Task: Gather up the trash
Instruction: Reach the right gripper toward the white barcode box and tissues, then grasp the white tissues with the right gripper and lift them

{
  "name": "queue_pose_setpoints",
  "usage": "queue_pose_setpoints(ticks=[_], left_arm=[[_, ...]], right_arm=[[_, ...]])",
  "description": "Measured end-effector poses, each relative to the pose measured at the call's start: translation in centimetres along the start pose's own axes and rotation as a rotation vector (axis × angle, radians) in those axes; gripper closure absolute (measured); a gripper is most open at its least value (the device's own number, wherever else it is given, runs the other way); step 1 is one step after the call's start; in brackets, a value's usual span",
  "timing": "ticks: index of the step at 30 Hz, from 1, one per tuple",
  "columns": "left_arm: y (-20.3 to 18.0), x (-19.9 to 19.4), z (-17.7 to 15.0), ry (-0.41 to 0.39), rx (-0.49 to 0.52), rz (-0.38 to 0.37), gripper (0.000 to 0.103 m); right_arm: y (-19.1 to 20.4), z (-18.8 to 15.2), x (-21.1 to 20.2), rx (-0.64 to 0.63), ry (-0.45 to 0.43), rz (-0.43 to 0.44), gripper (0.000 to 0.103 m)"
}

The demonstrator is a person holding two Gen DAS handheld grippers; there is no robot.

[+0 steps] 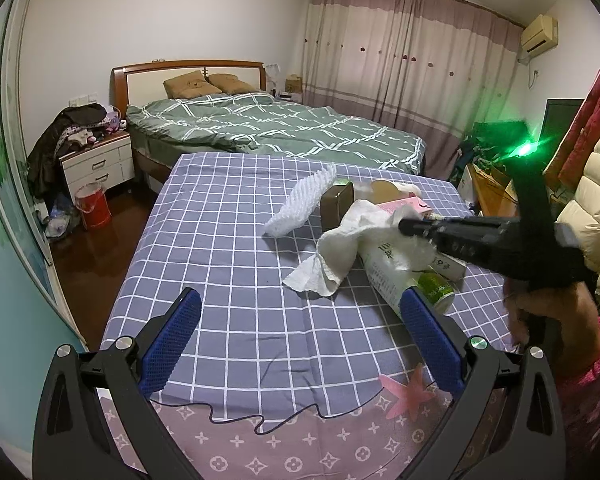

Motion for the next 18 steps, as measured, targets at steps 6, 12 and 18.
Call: queue_pose_setpoints(ticks=[6,12,18], left_arm=[[-0.2,0.0,0.0,0.001,0.005,-0.001,0.005],[-0.9,0.1,-0.1,0.005,0.019,-0.009,0.005],[-1.9,0.4,0.0,0.009,0.035,-0.023,0.005]], right_arm=[[-1.0,2.2,-4.1,0.035,-0.109,0.037,0.099],[-2.9,3.7,-9.2,0.07,-0.228,0.032,0.099],[-7.8,2.9,-14.2,0.145,-0.317,-0.068,0.101]])
Point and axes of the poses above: each gripper's, at about its wrist camera, not at the fingertips, and x roughly the way its jaws point, y to its left, z to its top, the point moved 2 cm from there along x, roughly the way its jaws point, and after that the axes turned 5 degrees about -x, right-handed, at the moved point
